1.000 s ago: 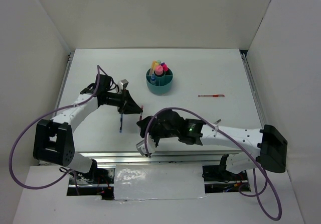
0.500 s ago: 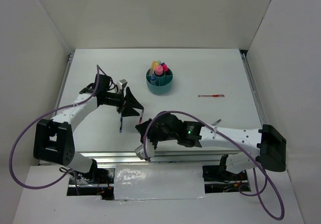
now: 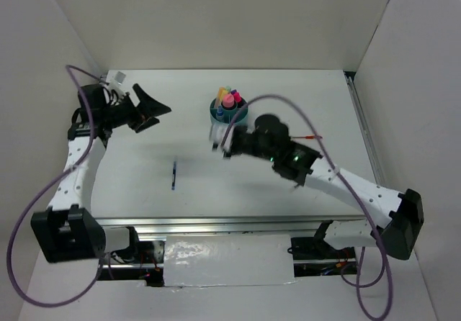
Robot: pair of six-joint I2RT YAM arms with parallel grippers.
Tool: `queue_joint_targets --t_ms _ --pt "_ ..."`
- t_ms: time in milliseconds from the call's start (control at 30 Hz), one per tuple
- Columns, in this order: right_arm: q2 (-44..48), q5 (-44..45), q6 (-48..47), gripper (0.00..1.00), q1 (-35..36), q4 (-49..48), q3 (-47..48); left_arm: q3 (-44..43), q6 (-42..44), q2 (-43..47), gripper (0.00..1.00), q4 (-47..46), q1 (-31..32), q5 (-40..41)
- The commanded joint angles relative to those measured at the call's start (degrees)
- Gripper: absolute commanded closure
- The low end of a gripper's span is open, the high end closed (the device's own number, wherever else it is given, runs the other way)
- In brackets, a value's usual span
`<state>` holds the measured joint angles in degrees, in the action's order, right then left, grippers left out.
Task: Sort the stationery into containers
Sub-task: Place the stationery into the container
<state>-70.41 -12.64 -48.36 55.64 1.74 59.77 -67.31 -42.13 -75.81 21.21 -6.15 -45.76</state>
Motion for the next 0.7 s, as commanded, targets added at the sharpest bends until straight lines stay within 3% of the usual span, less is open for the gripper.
queue_joint_targets --t_ms 0,33,167,267,433,667 --pt "0.9 0.4 32.7 1.00 -14.4 -2.2 9.9 3.9 0.9 9.7 0.01 -10.7 -2.7 5.3" --pt "-0.8 -0.5 41.2 1.00 -21.5 1.2 13.5 7.9 0.3 13.2 0.01 -14.7 -3.9 5.4" --pt "-7.2 -11.0 54.6 1.00 -36.1 8.4 22.2 16.3 -1.5 18.2 0.01 -25.8 -6.1 3.1" --pt "-11.5 -16.3 62.6 1.00 -43.0 7.0 24.3 18.3 -1.3 17.9 0.01 -30.0 -6.2 1.5" --pt "-14.8 -15.8 65.1 1.00 -44.3 -4.3 20.4 19.6 -0.2 16.2 0.01 -33.9 -6.1 2.9" --pt "-22.4 -14.5 68.0 1.00 -39.9 -9.8 20.2 17.8 5.1 13.6 0.01 -30.8 -4.3 3.7"
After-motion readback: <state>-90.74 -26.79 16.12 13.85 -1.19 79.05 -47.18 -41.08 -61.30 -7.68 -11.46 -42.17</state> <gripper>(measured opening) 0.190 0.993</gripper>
